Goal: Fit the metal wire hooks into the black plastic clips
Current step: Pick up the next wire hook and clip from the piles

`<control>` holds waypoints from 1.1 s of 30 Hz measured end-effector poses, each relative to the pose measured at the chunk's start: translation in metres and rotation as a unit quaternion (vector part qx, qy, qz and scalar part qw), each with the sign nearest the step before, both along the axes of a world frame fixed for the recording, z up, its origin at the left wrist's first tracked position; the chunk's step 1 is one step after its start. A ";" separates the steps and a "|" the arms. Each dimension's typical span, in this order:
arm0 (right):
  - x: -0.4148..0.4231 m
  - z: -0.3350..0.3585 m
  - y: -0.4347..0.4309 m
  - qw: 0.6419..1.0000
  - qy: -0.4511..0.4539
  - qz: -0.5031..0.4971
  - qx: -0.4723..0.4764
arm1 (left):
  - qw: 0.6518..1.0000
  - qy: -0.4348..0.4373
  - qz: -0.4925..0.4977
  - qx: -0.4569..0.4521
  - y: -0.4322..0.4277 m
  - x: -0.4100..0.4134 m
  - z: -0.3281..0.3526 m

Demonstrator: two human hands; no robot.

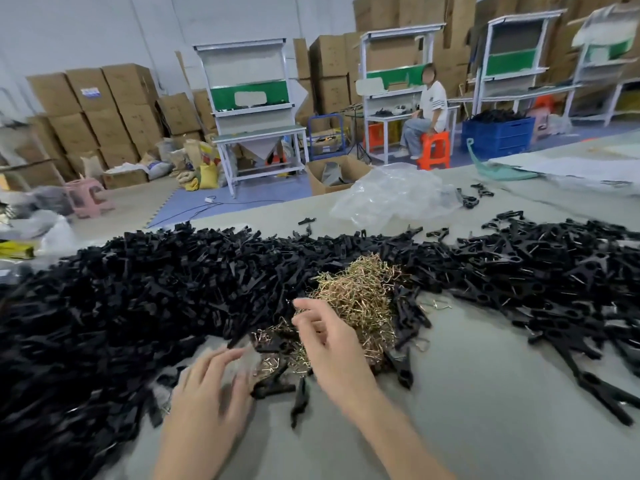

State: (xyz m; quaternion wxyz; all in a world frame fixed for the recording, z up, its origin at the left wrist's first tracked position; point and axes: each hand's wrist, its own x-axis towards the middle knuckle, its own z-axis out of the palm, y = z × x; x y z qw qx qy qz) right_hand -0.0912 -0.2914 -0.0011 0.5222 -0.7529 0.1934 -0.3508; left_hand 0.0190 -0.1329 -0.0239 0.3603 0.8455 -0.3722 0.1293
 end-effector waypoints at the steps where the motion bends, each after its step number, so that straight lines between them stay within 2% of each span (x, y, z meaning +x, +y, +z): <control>1: 0.006 -0.004 0.005 0.998 0.027 0.001 -0.064 | 0.999 0.016 0.024 0.026 0.004 0.008 -0.004; 4: 0.019 -0.014 0.006 0.969 0.092 -0.015 -0.227 | 0.992 0.058 0.090 0.061 0.006 0.024 -0.005; 7: 0.026 -0.021 0.005 0.946 0.126 -0.009 -0.298 | 0.988 0.027 0.126 0.083 -0.003 0.036 -0.004; 9: 0.027 -0.024 0.004 0.936 0.139 -0.007 -0.323 | 0.982 -0.006 0.142 0.127 -0.008 0.043 -0.004; 13: 0.029 -0.025 0.007 0.922 0.154 -0.021 -0.354 | 0.980 -0.043 0.108 0.160 -0.020 0.061 -0.002; 17: 0.027 -0.024 0.009 0.929 0.152 -0.031 -0.335 | 0.973 -0.065 0.104 0.196 -0.034 0.073 0.002; 24: 0.025 -0.020 0.009 0.939 0.146 -0.027 -0.309 | 0.989 -0.080 0.081 0.098 -0.028 0.064 0.002; 29: 0.021 -0.017 0.008 0.961 0.097 -0.010 -0.257 | 0.997 0.020 0.059 -0.048 -0.013 0.048 0.010; 33: 0.019 -0.012 0.011 0.982 0.032 0.009 -0.184 | 0.975 0.143 0.037 -0.163 0.006 0.021 0.012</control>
